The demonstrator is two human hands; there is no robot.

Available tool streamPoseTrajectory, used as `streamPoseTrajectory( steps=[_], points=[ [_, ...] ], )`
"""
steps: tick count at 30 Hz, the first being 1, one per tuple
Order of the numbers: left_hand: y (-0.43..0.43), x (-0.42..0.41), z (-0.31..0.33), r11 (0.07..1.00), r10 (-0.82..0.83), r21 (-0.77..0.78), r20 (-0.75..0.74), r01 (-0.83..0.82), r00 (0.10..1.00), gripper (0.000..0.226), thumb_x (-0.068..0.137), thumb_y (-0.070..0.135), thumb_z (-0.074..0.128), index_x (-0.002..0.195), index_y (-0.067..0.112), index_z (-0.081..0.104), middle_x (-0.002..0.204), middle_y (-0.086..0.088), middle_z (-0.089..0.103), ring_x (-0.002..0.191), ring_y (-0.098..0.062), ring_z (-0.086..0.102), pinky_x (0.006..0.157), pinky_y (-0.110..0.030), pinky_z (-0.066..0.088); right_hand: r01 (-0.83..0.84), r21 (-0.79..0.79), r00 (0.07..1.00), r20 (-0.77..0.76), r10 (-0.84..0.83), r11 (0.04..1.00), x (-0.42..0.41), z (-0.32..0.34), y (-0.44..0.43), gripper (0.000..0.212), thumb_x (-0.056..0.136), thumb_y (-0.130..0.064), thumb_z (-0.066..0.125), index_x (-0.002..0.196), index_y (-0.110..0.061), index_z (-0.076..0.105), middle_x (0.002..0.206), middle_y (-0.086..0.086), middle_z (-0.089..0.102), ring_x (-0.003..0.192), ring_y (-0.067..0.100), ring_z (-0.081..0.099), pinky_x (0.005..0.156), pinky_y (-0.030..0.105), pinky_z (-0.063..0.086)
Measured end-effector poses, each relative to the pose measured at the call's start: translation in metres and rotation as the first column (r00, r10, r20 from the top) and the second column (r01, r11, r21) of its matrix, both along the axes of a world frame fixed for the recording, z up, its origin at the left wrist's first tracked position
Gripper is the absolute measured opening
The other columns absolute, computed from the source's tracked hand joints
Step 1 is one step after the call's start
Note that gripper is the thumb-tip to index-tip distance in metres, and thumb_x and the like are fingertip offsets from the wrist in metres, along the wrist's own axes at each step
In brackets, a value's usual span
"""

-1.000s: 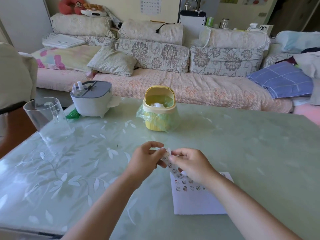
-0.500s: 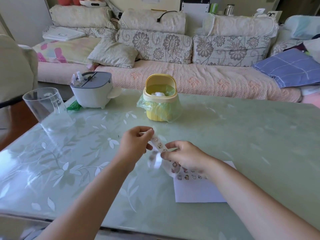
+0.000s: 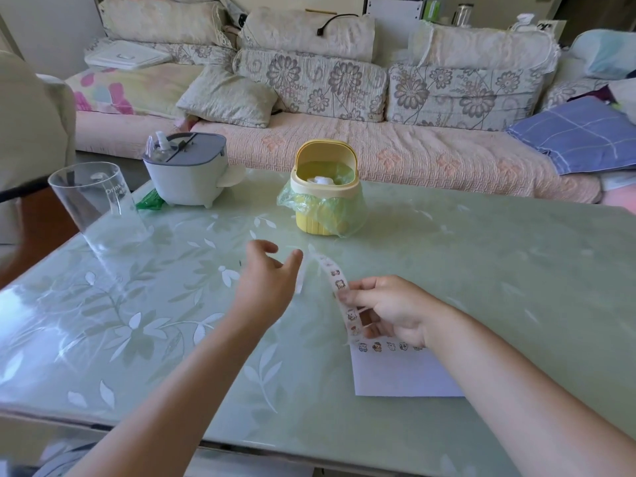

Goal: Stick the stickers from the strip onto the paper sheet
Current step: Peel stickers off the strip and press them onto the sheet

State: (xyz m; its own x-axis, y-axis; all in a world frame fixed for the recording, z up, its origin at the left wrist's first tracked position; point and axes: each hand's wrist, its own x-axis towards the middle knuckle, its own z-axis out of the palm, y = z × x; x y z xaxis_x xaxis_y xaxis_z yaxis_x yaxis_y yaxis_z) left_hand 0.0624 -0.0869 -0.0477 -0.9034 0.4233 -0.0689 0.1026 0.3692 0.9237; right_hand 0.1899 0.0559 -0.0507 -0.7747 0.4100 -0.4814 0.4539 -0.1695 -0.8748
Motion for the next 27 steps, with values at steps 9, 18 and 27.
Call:
streamPoseTrajectory(
  steps=[9,18,27],
  points=[
    [-0.004,0.025,0.005,0.864,-0.479,-0.117,0.109,0.49,0.871,0.022,0.091,0.042,0.06,0.091,0.023,0.07,0.088,0.011,0.074,0.068,-0.009,0.061,0.064,-0.022,0.044,0.171,-0.024,0.981,-0.087,-0.173,0.985,-0.005,-0.002,-0.003,0.023,0.087,-0.02,0.077,0.107,-0.01,0.071,0.078,0.005,0.074,0.057,0.015,0.066,0.04,0.021,0.029],
    [0.002,0.022,0.004,0.906,-0.396,-0.095,0.146,0.412,0.906,0.014,0.091,0.028,0.064,0.086,0.018,0.072,0.08,0.011,0.075,0.059,-0.007,0.059,0.063,-0.019,0.045,0.105,-0.016,0.986,-0.128,-0.106,0.994,-0.003,0.0,-0.002,0.031,0.096,-0.036,0.064,0.109,-0.008,0.072,0.088,0.01,0.071,0.066,0.023,0.063,0.05,0.028,0.043],
    [0.009,0.017,0.0,0.973,-0.227,-0.028,0.093,0.23,0.97,0.017,0.095,0.029,0.058,0.089,0.017,0.069,0.076,0.011,0.075,0.054,-0.009,0.058,0.059,-0.021,0.047,-0.079,0.205,0.98,-0.164,0.114,0.976,0.008,-0.002,-0.005,0.038,0.095,-0.003,0.063,0.128,-0.018,0.055,0.086,0.007,0.071,0.066,0.024,0.069,0.052,0.03,0.048]
  ],
)
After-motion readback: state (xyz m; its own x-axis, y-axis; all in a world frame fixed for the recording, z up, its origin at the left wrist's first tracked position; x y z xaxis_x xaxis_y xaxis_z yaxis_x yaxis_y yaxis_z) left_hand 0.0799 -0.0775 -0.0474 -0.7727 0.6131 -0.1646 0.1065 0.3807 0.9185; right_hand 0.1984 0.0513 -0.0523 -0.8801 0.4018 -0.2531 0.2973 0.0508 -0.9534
